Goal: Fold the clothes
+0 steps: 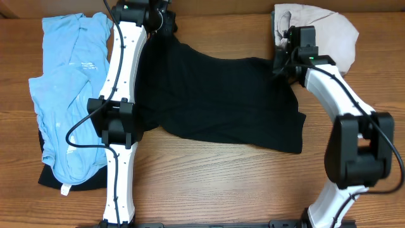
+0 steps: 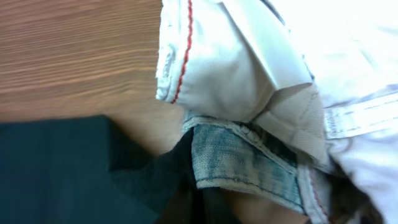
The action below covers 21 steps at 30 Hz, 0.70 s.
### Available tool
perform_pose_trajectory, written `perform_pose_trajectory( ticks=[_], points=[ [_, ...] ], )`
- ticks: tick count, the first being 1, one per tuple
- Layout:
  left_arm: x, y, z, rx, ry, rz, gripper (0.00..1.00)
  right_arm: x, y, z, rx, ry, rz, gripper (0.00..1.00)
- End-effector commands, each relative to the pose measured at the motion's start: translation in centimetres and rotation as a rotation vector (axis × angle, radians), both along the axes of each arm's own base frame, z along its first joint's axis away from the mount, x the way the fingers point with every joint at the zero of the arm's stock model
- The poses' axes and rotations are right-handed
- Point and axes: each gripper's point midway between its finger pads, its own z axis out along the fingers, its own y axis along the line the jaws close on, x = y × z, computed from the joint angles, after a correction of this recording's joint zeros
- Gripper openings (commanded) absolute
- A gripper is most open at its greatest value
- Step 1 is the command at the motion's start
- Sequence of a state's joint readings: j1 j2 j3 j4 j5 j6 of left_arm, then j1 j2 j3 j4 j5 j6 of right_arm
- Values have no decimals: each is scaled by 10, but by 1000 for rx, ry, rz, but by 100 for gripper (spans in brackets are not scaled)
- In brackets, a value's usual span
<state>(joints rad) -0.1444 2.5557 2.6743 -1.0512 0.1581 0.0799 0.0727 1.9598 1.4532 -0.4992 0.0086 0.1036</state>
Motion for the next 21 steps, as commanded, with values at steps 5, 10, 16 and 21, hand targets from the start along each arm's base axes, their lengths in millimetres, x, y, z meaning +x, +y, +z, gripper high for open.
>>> perform_pose_trajectory(
  ticks=[5,10,16,21],
  points=[
    [-25,21,-21,102,130,47,4,-48,19,6,110,181,14,4],
    [-37,36,-29,181,185,76,4,-57,11,1,115,224,-17,10],
    [-37,35,-29,180,184,70,4,-54,9,3,147,213,-16,59],
    [-35,33,-28,178,172,69,4,-27,23,20,169,77,88,60]
  ],
)
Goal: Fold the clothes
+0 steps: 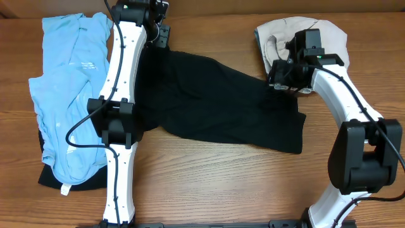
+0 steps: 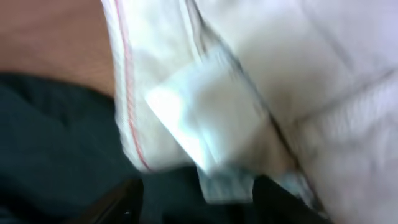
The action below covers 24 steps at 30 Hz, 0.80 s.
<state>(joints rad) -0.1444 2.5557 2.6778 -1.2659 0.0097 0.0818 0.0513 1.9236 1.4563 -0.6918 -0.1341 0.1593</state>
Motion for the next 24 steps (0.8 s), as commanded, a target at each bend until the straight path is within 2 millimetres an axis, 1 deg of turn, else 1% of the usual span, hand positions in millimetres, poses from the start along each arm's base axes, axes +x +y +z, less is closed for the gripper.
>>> perform_pose_trajectory(
  ticks=[1,4,6,10,13,15,18,20,24],
  points=[
    [6,2,0,19,-20,-8,4,21,17,30,35,-141,102,60],
    [7,2,0,19,-25,-8,4,36,33,36,11,-228,173,60],
    [7,2,0,18,-26,-8,4,40,44,29,0,-240,213,60],
    [7,2,0,18,-26,-8,4,35,67,-6,-21,-184,301,60],
    [7,1,0,17,-27,-8,4,32,71,-33,-27,-130,312,60],
    [8,1,1,15,-28,-9,4,32,68,-49,-42,-102,304,60],
    [8,1,1,14,-30,-9,4,38,51,-67,-71,-81,247,60],
    [8,1,1,14,-31,-9,4,45,36,-72,-86,-88,192,57],
    [9,1,1,13,-36,-9,4,65,-1,-69,-104,-147,93,54]
  ],
)
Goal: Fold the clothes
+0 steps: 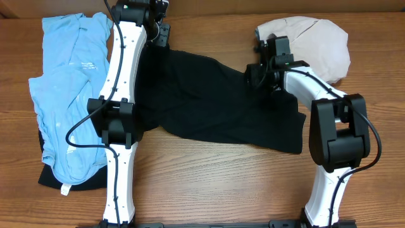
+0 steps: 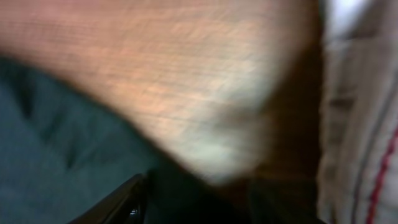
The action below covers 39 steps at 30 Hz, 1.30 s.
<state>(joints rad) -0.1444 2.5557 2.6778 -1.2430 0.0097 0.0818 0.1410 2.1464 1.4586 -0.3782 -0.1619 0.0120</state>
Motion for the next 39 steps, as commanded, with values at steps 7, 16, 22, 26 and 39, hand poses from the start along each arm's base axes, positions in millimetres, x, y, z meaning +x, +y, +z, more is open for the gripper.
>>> perform_pose_trajectory(
  ticks=[7,16,22,26,39],
  points=[
    [9,0,1,10,-32,-10,4,48,-117,3,-31,-147,-274,52],
    [9,1,2,14,-36,-8,4,49,-94,62,166,-128,-240,61],
    [9,1,2,13,-35,-8,4,4,-81,122,286,5,-317,62],
    [9,1,2,12,-36,-8,4,-40,-80,121,281,172,-388,61],
    [11,0,3,9,-44,-10,4,-126,-45,28,238,519,-464,50]
  ],
)
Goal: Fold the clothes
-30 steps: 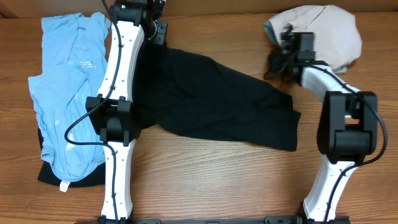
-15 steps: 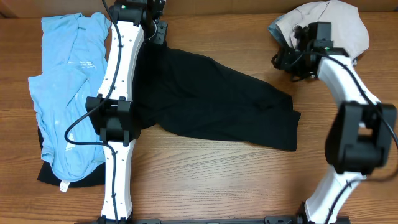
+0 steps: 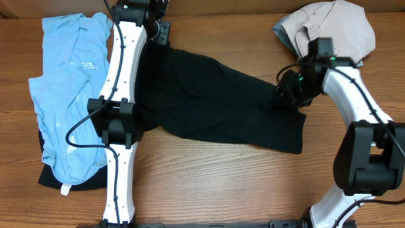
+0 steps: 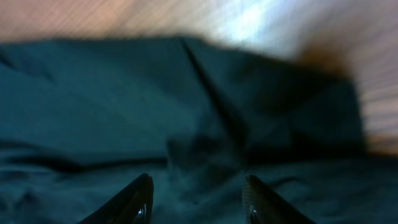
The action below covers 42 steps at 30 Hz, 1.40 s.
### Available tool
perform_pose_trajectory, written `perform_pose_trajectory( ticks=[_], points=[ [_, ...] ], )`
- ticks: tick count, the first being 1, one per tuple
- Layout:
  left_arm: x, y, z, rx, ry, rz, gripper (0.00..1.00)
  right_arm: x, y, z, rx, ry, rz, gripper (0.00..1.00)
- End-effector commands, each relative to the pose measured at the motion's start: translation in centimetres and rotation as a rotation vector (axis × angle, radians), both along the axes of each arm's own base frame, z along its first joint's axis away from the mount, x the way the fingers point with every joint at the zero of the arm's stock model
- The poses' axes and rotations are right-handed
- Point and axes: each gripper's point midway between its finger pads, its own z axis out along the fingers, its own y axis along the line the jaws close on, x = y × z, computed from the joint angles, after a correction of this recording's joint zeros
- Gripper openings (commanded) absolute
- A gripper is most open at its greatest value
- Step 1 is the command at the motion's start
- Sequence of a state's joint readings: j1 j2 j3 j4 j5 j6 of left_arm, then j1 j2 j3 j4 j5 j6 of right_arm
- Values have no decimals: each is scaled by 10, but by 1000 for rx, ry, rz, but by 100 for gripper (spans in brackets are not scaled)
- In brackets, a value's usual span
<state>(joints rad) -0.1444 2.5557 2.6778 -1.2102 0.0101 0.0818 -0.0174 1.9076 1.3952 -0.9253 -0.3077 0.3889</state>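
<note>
A black garment (image 3: 221, 101) lies spread across the middle of the table, and it fills the right wrist view (image 4: 124, 99). My right gripper (image 3: 288, 88) hovers over its right edge, jaws open with only black cloth beneath them (image 4: 197, 183). My left gripper (image 3: 158, 26) sits at the garment's far left corner; the overhead view does not show its jaws. A light blue shirt (image 3: 69, 88) lies at the left. A beige and white garment pile (image 3: 335, 25) sits at the back right.
A dark garment (image 3: 47, 174) pokes out from under the blue shirt at the front left. The left arm (image 3: 120, 88) stretches along the black garment's left side. Bare wood (image 3: 221, 183) runs along the front.
My right gripper has moved from the black garment's far right corner, beside the beige pile, to lower on its right edge. The beige pile now lies further right and back.
First my right gripper was at the beige pile's left edge, next to denim and white cloth. Then the pile reached further left, with the gripper on it. Later the gripper was over wood beside the pile. Now the pile sits in the back right corner. The left arm stayed put.
</note>
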Motion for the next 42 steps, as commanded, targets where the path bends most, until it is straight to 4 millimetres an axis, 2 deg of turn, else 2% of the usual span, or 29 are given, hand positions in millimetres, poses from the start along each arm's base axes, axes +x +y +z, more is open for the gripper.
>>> perform_pose_trajectory(
  ticks=[1,6,11,12,13,14,15,16,19,23,28,33,38,42],
  points=[
    [4,1,-1,14,-12,-9,4,-14,13,-19,-5,54,-26,50],
    [4,1,-1,14,-11,-9,4,-19,30,-34,-43,50,-24,51],
    [4,1,-1,15,-11,-9,4,-11,29,-39,-131,15,-68,51],
    [4,1,-1,15,-11,-9,4,-8,30,-38,-134,-3,-68,45],
    [4,1,-1,15,-11,-9,4,-4,30,-37,-135,-18,-70,23],
    [4,1,-1,15,-11,-9,4,0,30,-37,-134,-35,-72,9],
    [4,1,-1,15,-12,-9,4,5,29,-35,-135,-55,-74,4],
    [4,1,-1,14,-11,-9,4,11,27,-33,-140,-80,-79,4],
    [4,1,-1,14,-11,-9,4,31,17,-20,-158,-146,-99,4],
    [6,1,0,14,-21,-8,4,63,5,12,-173,-265,-60,4],
    [9,2,2,15,-33,-6,4,80,-6,48,-203,-326,-7,4],
    [8,3,12,24,-47,-12,4,73,-19,64,-223,-289,19,4],
    [-5,4,26,70,-32,-96,4,46,-23,54,-187,-175,45,4],
    [-24,6,23,99,39,-143,4,26,-23,48,-172,-88,53,4]
  ],
)
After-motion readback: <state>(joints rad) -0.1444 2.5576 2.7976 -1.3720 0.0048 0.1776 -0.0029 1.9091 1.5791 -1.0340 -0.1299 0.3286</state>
